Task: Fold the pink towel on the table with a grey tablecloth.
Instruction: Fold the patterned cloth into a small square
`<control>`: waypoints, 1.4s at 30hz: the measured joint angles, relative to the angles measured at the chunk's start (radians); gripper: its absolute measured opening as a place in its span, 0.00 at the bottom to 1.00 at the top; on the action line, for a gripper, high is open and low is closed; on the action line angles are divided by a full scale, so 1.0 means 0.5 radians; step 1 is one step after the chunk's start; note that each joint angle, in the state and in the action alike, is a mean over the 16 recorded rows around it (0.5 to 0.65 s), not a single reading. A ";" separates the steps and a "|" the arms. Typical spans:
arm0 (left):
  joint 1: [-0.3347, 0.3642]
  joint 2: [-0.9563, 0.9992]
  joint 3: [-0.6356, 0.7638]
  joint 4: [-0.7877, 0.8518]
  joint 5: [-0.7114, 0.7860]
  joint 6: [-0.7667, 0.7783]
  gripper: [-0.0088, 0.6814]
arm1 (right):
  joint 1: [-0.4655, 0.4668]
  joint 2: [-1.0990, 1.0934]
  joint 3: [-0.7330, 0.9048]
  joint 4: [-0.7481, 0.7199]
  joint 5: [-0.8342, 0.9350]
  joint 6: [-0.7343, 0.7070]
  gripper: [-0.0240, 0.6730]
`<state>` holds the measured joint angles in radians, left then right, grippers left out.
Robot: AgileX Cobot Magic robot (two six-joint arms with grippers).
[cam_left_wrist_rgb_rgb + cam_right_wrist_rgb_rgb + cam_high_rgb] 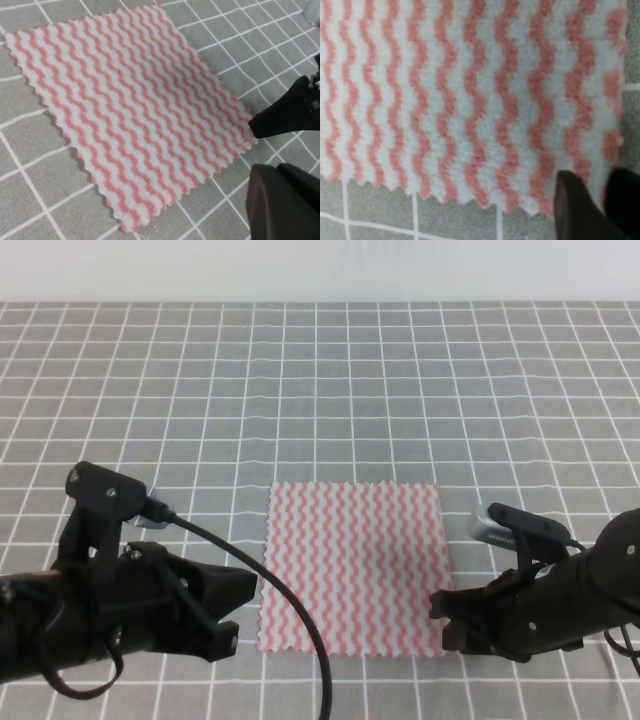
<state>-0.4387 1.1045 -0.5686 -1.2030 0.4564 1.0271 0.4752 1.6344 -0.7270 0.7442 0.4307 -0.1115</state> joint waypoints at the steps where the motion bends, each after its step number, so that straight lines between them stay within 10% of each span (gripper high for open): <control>1: 0.000 0.000 0.000 0.000 0.000 0.000 0.01 | 0.000 0.000 0.000 0.000 0.001 0.000 0.16; 18: 0.000 0.000 0.002 0.002 0.007 0.141 0.01 | 0.001 -0.017 -0.102 -0.001 0.014 0.000 0.01; 42: -0.235 0.366 0.004 -0.355 -0.239 1.183 0.01 | 0.001 0.092 -0.322 -0.007 -0.217 -0.004 0.01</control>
<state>-0.5560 1.2878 -0.5665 -1.3803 0.3370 1.6189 0.4756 1.6802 -0.8879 0.7408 0.3222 -0.1136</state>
